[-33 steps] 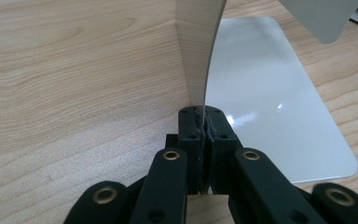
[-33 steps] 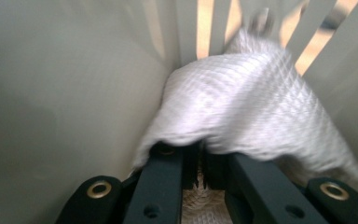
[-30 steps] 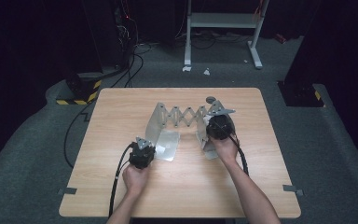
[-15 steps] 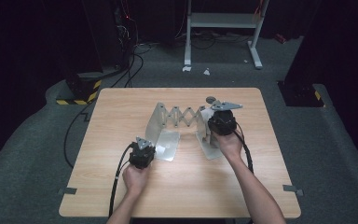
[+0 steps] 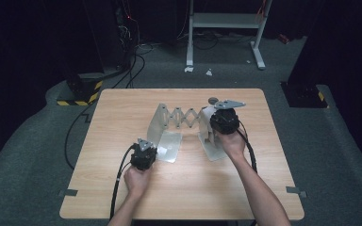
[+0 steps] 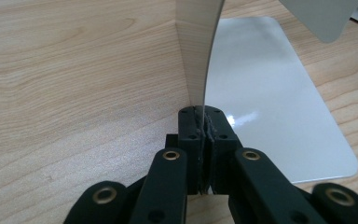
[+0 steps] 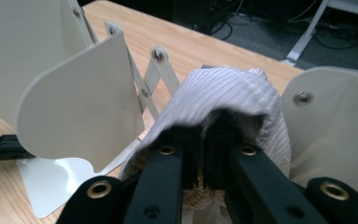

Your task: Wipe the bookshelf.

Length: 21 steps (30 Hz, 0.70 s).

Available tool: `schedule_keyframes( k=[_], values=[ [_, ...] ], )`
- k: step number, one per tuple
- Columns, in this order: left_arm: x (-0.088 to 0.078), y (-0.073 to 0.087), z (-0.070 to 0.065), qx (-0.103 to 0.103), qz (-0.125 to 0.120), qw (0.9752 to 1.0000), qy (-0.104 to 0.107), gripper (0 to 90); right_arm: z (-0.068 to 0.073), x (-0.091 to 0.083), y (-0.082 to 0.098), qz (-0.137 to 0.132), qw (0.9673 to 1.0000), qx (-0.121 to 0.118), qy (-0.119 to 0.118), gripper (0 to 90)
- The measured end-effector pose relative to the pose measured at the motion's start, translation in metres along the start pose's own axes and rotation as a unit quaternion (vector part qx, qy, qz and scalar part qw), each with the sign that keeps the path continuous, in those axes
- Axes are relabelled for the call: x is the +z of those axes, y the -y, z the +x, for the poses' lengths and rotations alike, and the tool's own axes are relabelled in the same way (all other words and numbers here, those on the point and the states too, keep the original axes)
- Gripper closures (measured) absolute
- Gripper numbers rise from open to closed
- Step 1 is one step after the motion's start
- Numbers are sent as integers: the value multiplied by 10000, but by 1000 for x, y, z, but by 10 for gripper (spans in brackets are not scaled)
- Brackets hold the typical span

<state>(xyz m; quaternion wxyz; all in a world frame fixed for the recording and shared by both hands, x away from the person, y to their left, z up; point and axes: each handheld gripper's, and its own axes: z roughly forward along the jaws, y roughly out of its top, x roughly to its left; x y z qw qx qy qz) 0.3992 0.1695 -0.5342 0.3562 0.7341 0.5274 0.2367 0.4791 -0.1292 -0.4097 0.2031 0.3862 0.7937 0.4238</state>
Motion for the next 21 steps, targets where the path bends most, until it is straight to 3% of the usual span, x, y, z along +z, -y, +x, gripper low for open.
schedule_keyframes(
  k=[10,21],
  values=[
    [0,0,0,-3,-4,10000,0,861,-2,17,12,278,9996,93,10,866],
    [0,0,0,1,3,10000,-5,862,-2,7,-7,41,10000,51,54,867]
  ],
)
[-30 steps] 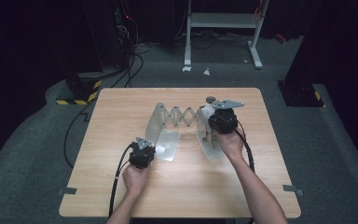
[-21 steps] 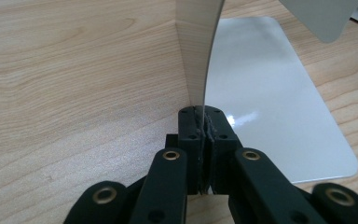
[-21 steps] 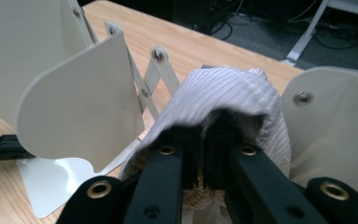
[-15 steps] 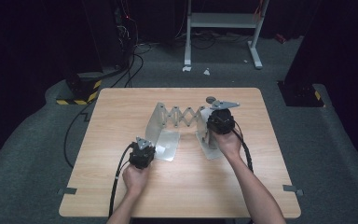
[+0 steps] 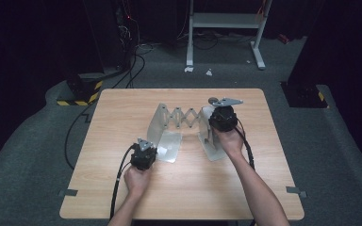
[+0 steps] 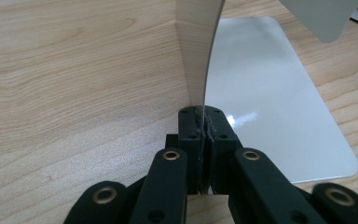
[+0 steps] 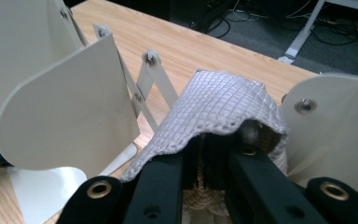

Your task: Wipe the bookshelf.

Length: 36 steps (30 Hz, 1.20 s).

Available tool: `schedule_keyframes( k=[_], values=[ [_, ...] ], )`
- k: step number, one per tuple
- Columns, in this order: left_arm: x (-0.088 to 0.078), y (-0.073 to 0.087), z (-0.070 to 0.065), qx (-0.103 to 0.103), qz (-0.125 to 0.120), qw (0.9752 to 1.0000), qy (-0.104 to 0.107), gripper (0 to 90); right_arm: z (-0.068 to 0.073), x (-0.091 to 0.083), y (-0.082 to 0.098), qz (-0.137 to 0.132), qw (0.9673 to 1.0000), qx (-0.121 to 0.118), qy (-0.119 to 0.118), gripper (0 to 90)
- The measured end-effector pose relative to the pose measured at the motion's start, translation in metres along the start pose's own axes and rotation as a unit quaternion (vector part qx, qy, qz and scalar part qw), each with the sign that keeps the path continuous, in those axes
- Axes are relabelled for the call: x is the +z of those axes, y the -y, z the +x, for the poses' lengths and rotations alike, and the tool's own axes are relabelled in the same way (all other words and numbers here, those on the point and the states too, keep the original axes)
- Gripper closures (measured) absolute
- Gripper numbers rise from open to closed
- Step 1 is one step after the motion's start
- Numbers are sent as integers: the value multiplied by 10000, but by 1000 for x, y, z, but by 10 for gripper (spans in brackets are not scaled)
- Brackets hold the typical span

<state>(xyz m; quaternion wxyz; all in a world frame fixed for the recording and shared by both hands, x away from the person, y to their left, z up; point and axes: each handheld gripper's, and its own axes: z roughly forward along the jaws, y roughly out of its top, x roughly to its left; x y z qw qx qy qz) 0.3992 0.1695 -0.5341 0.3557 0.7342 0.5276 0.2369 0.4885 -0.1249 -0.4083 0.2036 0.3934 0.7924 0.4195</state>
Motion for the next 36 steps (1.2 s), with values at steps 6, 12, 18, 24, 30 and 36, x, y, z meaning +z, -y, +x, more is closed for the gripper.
schedule_keyframes(
  k=[6,12,18,24,30,36],
  values=[
    [0,0,0,-9,-9,10000,10,862,1,1,-7,-34,10000,-22,27,867],
    [0,0,0,-8,-9,10000,10,862,-1,6,-4,47,10000,31,27,867],
    [0,0,0,-9,-9,10000,10,862,-2,14,8,200,9998,85,12,867],
    [0,0,0,-5,-8,10000,5,862,-3,18,17,226,9996,152,-6,867],
    [0,0,0,4,2,10000,6,861,-2,21,22,264,9995,145,17,866],
    [0,0,0,20,14,10000,3,861,-1,22,26,275,9995,138,44,867]
  ],
)
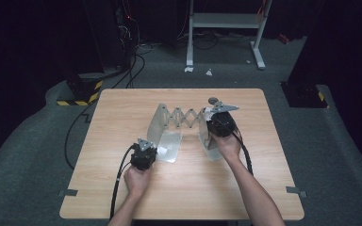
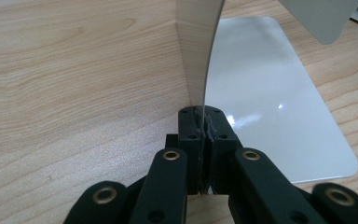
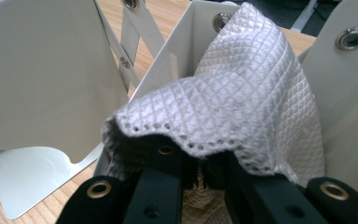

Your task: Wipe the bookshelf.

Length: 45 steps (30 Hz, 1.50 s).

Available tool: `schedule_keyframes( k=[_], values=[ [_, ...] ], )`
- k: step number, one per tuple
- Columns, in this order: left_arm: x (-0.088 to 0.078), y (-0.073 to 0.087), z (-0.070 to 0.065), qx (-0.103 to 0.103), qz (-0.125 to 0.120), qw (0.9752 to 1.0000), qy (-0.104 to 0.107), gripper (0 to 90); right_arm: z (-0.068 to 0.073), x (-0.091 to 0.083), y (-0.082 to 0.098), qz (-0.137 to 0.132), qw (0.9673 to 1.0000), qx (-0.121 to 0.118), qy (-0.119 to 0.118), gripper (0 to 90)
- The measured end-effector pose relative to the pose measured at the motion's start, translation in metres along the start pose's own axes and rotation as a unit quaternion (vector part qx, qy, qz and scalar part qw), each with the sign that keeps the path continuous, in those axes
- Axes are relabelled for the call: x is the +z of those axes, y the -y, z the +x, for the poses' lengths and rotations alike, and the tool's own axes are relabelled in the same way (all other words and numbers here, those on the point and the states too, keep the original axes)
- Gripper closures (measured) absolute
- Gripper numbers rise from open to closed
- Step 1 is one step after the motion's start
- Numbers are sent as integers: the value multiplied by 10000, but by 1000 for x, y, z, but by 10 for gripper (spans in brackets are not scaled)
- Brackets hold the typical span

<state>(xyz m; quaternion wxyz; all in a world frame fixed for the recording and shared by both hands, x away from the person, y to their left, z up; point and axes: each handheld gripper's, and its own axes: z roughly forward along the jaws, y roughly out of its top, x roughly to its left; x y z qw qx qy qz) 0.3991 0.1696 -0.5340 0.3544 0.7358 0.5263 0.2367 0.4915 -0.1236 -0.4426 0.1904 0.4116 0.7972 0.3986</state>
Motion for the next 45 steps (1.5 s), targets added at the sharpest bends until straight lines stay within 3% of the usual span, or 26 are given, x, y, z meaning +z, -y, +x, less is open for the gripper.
schedule_keyframes(
  k=[6,19,34,45],
  values=[
    [0,0,0,-21,-17,10000,-2,862,0,1,4,130,9999,-14,-27,867],
    [0,0,0,8,1,10000,-6,861,4,-25,-10,-358,9993,-92,-111,867],
    [0,0,0,10,-4,10000,-14,861,8,-13,29,9,9999,-25,-171,866],
    [0,0,0,8,-4,10000,-14,861,8,15,55,438,9989,73,-117,866]
  ],
)
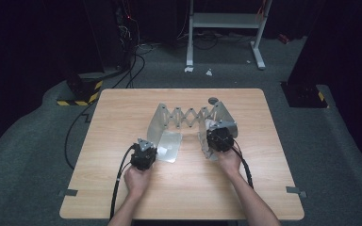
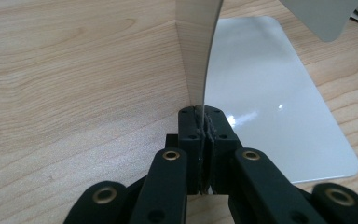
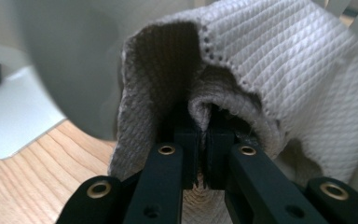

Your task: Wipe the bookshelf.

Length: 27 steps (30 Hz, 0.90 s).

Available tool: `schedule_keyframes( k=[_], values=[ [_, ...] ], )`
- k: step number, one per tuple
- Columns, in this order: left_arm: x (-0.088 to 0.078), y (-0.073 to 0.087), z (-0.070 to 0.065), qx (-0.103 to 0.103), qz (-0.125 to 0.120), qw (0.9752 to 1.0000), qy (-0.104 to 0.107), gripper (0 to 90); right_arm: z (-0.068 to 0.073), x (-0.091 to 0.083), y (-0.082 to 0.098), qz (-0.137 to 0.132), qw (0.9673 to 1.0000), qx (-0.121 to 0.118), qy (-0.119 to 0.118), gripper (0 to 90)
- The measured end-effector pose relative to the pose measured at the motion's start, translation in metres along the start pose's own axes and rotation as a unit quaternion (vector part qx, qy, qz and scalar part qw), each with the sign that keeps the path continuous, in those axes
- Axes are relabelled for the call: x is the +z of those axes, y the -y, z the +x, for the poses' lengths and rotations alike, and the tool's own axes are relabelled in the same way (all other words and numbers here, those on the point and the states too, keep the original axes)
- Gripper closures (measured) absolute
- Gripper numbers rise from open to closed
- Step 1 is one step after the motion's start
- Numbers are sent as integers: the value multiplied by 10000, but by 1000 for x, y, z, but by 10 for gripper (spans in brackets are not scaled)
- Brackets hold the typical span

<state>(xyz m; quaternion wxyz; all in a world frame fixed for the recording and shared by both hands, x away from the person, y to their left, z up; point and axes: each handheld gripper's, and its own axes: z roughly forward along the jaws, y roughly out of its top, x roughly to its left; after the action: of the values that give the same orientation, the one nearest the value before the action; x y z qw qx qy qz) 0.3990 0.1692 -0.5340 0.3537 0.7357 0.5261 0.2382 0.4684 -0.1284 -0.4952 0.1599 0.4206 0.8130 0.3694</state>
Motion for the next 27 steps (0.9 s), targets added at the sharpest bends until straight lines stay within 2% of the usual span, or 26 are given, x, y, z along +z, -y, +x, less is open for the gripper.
schedule_keyframes(
  k=[5,9,15,23,27],
  values=[
    [0,0,0,1,0,10000,-1,861,0,9,8,201,9998,39,19,867],
    [0,0,0,2,1,10000,-1,861,-1,7,10,190,9998,79,-14,867],
    [0,0,0,3,-1,10000,-4,861,1,-8,4,-38,9999,61,-81,866],
    [0,0,0,2,0,10000,-4,861,4,-35,-7,-468,9988,26,-163,866],
    [0,0,0,3,1,10000,-4,862,3,-44,-13,-570,9982,31,-194,866]
  ],
)
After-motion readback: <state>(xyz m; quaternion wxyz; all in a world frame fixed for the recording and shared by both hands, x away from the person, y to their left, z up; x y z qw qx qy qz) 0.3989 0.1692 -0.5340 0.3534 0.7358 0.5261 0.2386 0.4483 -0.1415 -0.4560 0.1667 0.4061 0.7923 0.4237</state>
